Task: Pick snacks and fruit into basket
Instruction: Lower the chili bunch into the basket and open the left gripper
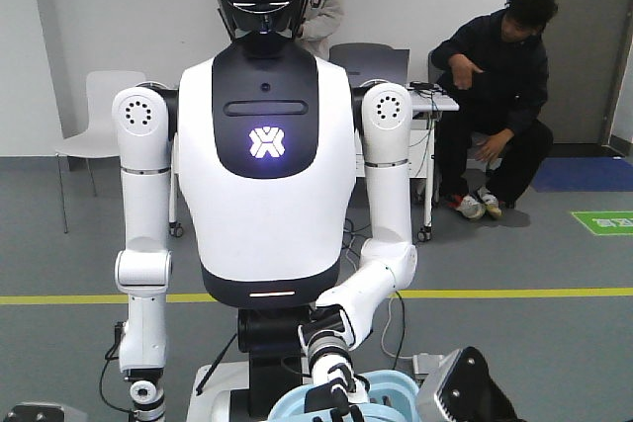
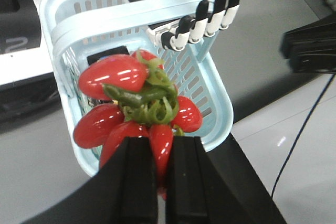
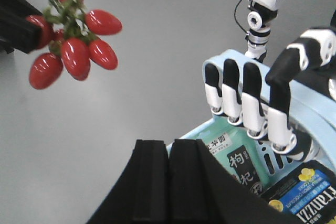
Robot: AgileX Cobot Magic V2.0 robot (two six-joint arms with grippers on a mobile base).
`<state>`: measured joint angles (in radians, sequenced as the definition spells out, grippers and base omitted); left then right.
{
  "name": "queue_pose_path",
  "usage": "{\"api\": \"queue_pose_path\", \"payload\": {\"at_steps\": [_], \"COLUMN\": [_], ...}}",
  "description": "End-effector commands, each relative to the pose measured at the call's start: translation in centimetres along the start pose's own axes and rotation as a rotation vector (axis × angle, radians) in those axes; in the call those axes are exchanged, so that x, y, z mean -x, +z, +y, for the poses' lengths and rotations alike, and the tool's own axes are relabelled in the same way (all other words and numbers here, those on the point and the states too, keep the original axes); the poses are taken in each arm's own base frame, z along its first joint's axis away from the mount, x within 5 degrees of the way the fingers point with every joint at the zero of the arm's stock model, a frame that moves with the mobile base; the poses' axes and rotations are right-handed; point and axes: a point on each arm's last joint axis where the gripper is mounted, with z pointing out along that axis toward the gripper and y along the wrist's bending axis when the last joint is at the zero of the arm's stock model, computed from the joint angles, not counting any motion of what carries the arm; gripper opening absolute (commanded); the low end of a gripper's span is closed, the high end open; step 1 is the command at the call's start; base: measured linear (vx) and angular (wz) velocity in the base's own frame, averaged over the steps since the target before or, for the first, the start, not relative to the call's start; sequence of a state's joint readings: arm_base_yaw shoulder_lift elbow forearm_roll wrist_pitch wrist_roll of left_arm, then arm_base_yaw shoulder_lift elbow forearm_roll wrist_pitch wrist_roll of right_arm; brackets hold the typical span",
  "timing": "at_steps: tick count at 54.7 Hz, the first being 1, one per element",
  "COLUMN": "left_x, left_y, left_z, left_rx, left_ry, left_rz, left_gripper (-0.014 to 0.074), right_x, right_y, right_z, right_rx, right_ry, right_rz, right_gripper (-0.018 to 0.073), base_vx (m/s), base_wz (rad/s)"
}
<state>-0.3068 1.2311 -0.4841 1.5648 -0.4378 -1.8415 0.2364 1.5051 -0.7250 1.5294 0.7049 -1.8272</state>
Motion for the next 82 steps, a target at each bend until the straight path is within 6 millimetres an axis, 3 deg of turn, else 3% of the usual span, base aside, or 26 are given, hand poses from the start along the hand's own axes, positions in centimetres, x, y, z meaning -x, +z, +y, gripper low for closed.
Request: {"api": "queue_pose_path", "payload": {"at_steps": [1,21,44,48,49,82], "left_x": [1.2,3.7,3.1,2.7,1.9,1.7], "left_y": [0.1,2.2,7.5,8.2,9.3,10.1], "left_z": [-0.5,-0.5,1.0,1.3,2.0,2.2], "left_rx": [-0.035,-0.097,-0.204,-0.209,-0.214,-0.256], "left_ry": [-0.049,-0.033,-0.134,-0.152,-0.157,-0.208], "left_rz": [-0.051,-0.14,-0.018,0.004,0.031,0.006], "left_gripper": [0.0003,0.0003,0.0003,0.0003,0.0003,0.0003], "right_x": [2.1,2.5,2.9,2.9,2.9,2.9], "right_y": [-1.4,-1.9,-2.0,-2.0,-2.0,-2.0], "right_z": [1.0,1.2,1.1,1.1,1.1,1.1], "right_rx": [0.019,0.012,0.003,0.003,0.003,-0.003], "right_ry": [-0.025,-0.038,0.011,0.012,0.013,0.013], "right_rz": [-0.1,-0.117,-0.162,-0.163,-0.163,-0.162], "right_gripper": [-0.0014,-0.0013,-0.0013,-0.0013,-0.0013,-0.0013], "base_vx": [0.0,0.0,0.0,0.0,0.0,0.0], "base_wz": [0.0,0.0,0.0,0.0,0.0,0.0]}}
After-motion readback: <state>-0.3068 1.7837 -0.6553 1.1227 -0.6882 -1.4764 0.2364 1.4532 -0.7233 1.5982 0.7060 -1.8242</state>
